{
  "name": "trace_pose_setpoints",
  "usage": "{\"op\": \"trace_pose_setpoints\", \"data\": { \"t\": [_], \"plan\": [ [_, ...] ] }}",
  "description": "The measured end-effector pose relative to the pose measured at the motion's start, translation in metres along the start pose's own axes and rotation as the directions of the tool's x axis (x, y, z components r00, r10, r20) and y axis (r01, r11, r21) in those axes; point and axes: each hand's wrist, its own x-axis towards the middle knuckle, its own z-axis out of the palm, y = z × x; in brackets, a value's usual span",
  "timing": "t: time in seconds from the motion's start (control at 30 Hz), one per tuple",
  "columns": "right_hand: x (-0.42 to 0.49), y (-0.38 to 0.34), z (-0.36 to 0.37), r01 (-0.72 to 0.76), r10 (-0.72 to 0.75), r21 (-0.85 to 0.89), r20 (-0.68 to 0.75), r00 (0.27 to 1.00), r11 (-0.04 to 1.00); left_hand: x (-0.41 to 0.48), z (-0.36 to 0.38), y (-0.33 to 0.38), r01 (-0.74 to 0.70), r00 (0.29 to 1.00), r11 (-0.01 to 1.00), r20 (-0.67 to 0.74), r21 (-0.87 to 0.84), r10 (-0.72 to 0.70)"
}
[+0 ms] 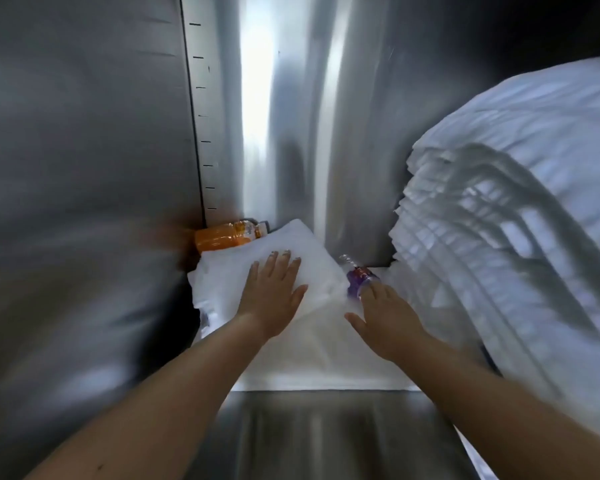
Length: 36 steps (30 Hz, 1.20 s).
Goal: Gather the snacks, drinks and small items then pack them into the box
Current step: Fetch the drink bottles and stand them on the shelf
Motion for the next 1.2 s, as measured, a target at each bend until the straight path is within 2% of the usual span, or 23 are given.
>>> {"op": "trace_pose_setpoints", "data": {
  "t": [0.13,0.3,0.47,0.6,0.8,1.03,1.2],
  "plan": [
    [0.041,0.008,0.019,-0.056,0.059,0.059,-0.052,0.997,0.997,0.005,0.022,-0.017,-0.044,0.999,0.998,-0.020,0.045,0.045],
    [0.081,0.017,0.045,-0.141,0.143,0.072,-0.021,0.990,0.987,0.000,0.039,-0.014,-0.041,0.995,0.997,-0.089,0.063,0.047],
    [0.073,0.020,0.071,-0.178,0.165,-0.141,-0.100,0.981,0.974,0.000,0.042,-0.016,-0.036,0.995,0.998,-0.096,0.058,0.041],
    [0.075,0.016,0.077,-0.200,0.176,-0.210,-0.127,0.976,0.957,0.000,0.044,-0.014,-0.023,0.995,0.998,-0.099,0.056,0.029],
    [0.071,0.014,0.072,-0.170,0.154,-0.251,-0.083,0.985,0.953,-0.003,0.040,-0.012,-0.027,0.994,0.997,-0.106,0.073,0.035],
    [0.045,0.012,0.061,-0.163,0.153,-0.123,-0.087,0.984,0.979,-0.001,0.040,-0.010,-0.029,0.991,0.998,-0.129,0.063,0.036],
    [0.041,0.012,0.060,-0.176,0.166,-0.105,-0.096,0.981,0.979,0.006,0.021,-0.013,-0.054,0.989,0.996,-0.141,-0.068,0.044]
  ]
}}
